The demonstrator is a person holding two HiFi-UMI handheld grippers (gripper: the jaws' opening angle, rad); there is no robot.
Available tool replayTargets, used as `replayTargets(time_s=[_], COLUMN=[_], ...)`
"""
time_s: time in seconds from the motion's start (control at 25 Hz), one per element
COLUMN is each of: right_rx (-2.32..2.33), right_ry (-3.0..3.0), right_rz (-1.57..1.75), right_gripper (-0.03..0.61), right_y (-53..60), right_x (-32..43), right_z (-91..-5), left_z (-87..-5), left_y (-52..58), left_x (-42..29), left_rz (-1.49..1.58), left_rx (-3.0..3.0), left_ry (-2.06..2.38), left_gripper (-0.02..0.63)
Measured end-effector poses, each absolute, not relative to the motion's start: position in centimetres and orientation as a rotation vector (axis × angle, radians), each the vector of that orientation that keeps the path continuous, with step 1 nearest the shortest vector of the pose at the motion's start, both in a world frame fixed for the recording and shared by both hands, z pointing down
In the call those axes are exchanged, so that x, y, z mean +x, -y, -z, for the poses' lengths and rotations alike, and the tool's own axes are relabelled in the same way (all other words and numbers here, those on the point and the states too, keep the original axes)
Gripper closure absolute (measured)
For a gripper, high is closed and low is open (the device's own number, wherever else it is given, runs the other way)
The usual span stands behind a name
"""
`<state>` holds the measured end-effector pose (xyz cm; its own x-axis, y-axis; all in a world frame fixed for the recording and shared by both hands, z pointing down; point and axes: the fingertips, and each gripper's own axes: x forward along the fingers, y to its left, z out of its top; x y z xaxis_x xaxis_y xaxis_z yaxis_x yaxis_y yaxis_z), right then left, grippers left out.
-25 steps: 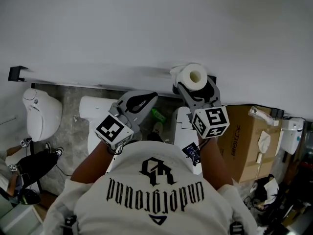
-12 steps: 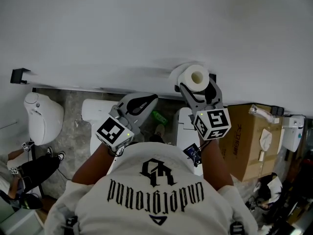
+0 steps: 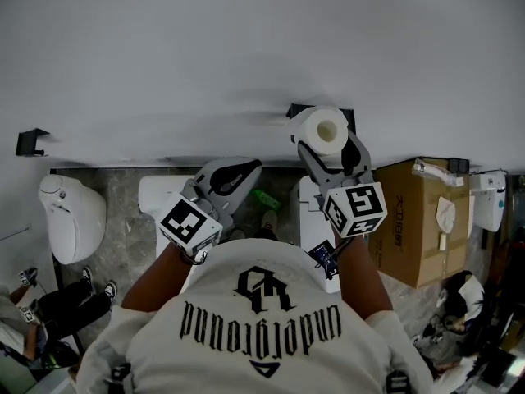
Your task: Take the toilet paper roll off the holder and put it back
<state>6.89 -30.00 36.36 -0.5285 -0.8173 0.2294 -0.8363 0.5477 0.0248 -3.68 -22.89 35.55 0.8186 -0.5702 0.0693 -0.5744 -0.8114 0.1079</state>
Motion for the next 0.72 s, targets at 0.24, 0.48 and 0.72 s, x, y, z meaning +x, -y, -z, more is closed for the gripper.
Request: replayTargets(time_s=[0.24, 0.48, 0.72], right_rx=[1.459, 1.55, 1.616], right_ry=[2.537, 2.501, 2.454], right_rz=[-0.096, -0.061, -0.022], right_gripper=[0.247, 0.247, 0.247], right_y=[26.4, 22.6, 20.3], right_x=[5.9, 5.3, 5.6], right_z=[-34.8, -33.3, -32.0], left_z=[-34.2, -33.4, -32.4], left_y=[20.4, 17.5, 16.5], left_x=[-5.0, -6.1, -6.7], left_rz=[-0.004, 0.02, 0.053], left_rx=[2.94, 2.989, 3.02], left_ry=[0.846, 0.752, 0.703], left_gripper=[0.6, 0.6, 0.6])
